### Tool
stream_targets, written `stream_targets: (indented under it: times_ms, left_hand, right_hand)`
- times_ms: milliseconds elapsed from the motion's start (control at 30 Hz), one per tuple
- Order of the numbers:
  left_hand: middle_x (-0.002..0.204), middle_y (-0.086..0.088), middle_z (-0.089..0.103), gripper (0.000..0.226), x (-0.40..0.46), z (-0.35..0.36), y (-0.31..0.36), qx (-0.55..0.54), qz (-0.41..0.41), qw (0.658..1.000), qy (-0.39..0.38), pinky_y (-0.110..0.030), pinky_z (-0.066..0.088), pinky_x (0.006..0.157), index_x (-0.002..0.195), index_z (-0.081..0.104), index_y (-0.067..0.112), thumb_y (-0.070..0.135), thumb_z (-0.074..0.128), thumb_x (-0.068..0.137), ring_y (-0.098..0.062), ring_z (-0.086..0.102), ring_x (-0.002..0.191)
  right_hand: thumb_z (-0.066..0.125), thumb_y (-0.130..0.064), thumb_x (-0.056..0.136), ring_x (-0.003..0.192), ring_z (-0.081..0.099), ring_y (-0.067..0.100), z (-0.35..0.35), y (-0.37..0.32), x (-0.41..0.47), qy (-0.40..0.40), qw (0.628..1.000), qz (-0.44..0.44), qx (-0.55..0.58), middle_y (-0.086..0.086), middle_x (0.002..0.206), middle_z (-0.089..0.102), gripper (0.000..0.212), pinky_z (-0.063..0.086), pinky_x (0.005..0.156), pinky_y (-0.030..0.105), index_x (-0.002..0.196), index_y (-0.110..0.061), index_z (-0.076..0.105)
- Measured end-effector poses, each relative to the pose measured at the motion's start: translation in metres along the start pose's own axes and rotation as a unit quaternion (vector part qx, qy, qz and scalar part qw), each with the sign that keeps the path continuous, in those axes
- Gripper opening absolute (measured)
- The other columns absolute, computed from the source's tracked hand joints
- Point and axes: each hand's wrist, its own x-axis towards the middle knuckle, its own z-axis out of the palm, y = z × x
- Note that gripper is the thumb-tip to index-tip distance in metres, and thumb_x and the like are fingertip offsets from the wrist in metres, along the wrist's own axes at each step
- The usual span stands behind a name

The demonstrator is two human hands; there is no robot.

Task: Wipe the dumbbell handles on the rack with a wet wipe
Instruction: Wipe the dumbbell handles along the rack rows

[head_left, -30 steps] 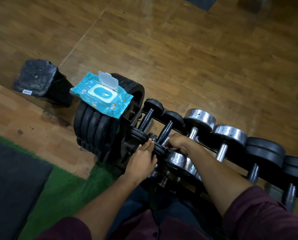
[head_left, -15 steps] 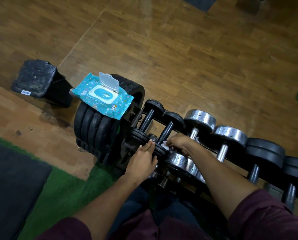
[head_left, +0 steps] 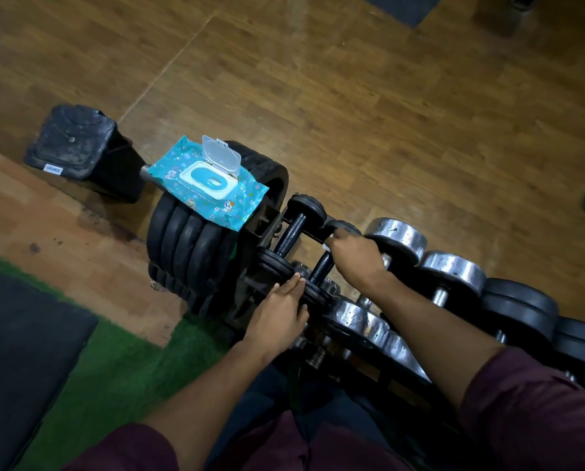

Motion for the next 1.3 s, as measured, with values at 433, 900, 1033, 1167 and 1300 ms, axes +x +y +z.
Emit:
stream_targets:
  times_ms: [433, 900, 1033, 1167, 1300]
  left_hand:
    - [0.168, 0.003, 0.023, 0.057, -0.003, -0.001, -0.002, -0.002, 0.017, 1.0, 0.015, -0.031, 0.02, 0.124, 0.158, 0.033, 0.014, 0.026, 0.048, 0.105, -0.026, 0.036, 0.147]
    - [0.168, 0.004, 0.023, 0.058, -0.004, -0.002, -0.004, -0.005, 0.025, 0.999, 0.03, -0.026, 0.013, 0.123, 0.159, 0.033, 0.014, 0.024, 0.05, 0.103, -0.02, 0.033, 0.149]
    - [0.169, 0.007, 0.02, 0.059, -0.004, -0.003, -0.003, -0.012, 0.023, 0.999, 0.024, -0.032, 0.024, 0.121, 0.16, 0.031, 0.017, 0.025, 0.049, 0.104, -0.026, 0.027, 0.151]
    - [0.169, 0.004, 0.02, 0.06, -0.003, -0.003, -0.005, -0.008, 0.036, 0.999, 0.033, -0.028, 0.016, 0.123, 0.16, 0.031, 0.016, 0.025, 0.05, 0.104, -0.022, 0.027, 0.151]
    - [0.168, 0.001, 0.022, 0.061, -0.002, -0.002, -0.007, -0.004, 0.044, 0.998, 0.036, -0.025, 0.009, 0.123, 0.16, 0.029, 0.014, 0.025, 0.052, 0.104, -0.019, 0.028, 0.151]
  right_hand:
    - [0.049, -0.007, 0.098, 0.071, 0.058, 0.029, -0.006, -0.018, 0.021, -0.084, 0.996, -0.023, -0.036, 0.012, 0.11, 0.057, 0.033, 0.034, 0.049, 0.035, 0.13, -0.013, 0.054]
    - [0.049, -0.016, 0.099, 0.085, 0.054, 0.031, 0.006, -0.017, 0.046, -0.217, 0.976, 0.002, 0.016, 0.014, 0.129, 0.049, 0.026, 0.045, 0.063, 0.038, 0.121, -0.02, 0.063]
    - [0.051, -0.018, 0.098, 0.082, 0.06, 0.028, 0.01, -0.016, 0.047, -0.22, 0.975, -0.027, 0.007, 0.009, 0.114, 0.059, 0.021, 0.043, 0.058, 0.035, 0.111, -0.021, 0.067]
    - [0.048, -0.011, 0.095, 0.066, 0.056, 0.02, 0.009, -0.025, 0.048, -0.258, 0.966, -0.018, 0.004, 0.004, 0.094, 0.061, 0.022, 0.04, 0.05, 0.029, 0.103, -0.017, 0.068]
    - [0.046, -0.008, 0.095, 0.092, 0.064, 0.027, 0.008, -0.032, 0.054, -0.317, 0.946, -0.048, 0.035, 0.007, 0.116, 0.067, 0.033, 0.052, 0.071, 0.033, 0.119, -0.015, 0.068]
